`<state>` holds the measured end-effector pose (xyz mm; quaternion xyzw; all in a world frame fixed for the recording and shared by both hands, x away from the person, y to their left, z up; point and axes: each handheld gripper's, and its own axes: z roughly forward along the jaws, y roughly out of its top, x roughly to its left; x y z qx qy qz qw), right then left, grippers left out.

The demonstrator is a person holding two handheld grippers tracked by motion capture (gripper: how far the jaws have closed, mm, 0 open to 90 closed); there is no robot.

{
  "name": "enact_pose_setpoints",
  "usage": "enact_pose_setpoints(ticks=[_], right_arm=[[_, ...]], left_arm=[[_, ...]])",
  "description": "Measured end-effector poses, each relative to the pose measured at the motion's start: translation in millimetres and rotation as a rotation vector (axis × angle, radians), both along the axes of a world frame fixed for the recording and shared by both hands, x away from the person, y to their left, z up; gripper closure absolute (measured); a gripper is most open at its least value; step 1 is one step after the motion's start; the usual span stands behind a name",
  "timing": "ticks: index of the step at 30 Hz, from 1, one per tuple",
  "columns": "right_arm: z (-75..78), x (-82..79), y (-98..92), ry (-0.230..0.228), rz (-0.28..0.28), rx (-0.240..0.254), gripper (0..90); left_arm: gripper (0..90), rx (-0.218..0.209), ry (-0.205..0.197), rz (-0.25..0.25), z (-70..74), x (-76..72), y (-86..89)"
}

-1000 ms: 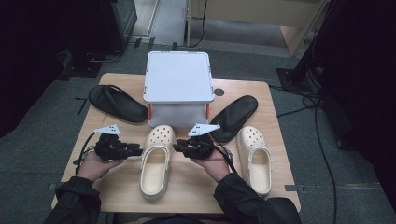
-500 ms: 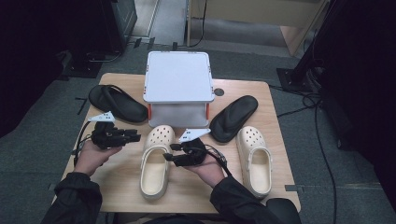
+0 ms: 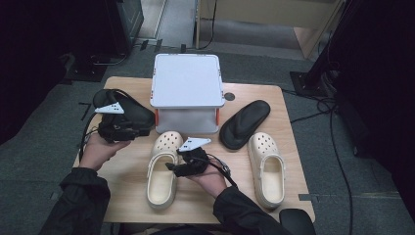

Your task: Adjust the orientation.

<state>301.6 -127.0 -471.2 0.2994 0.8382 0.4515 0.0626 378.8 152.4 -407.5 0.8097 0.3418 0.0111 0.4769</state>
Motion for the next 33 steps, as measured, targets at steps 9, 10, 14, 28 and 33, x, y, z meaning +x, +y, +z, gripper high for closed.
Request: enact_pose_setpoints(ticks=[9, 10, 14, 28, 33], right_arm=[[-2.0, -1.1, 1.5, -0.013, -0.024, -0.024, 35.6], [-1.7, -1.7, 1.1, -0.005, -0.025, -0.024, 36.6], [0.6, -3.0, -0.9, 0.001, -0.022, -0.031, 41.7], [6.3, -4.7, -12.0, 0.042, -0.035, -0.014, 60.5], [8.8, -4.9, -17.7, 0.050, -0.067, -0.011, 70.4]], left_arm=[[55.5, 0.011, -0.032, -0.017, 28.8, 18.9, -12.4], [55.8, 0.012, -0.038, -0.023, 31.5, 20.3, -13.2], [57.0, 0.016, -0.061, -0.026, 42.2, 27.4, -18.4], [58.0, 0.043, -0.086, 0.005, 49.1, 59.0, -32.0], [57.9, 0.043, -0.095, 0.010, 48.1, 63.7, -34.4]])
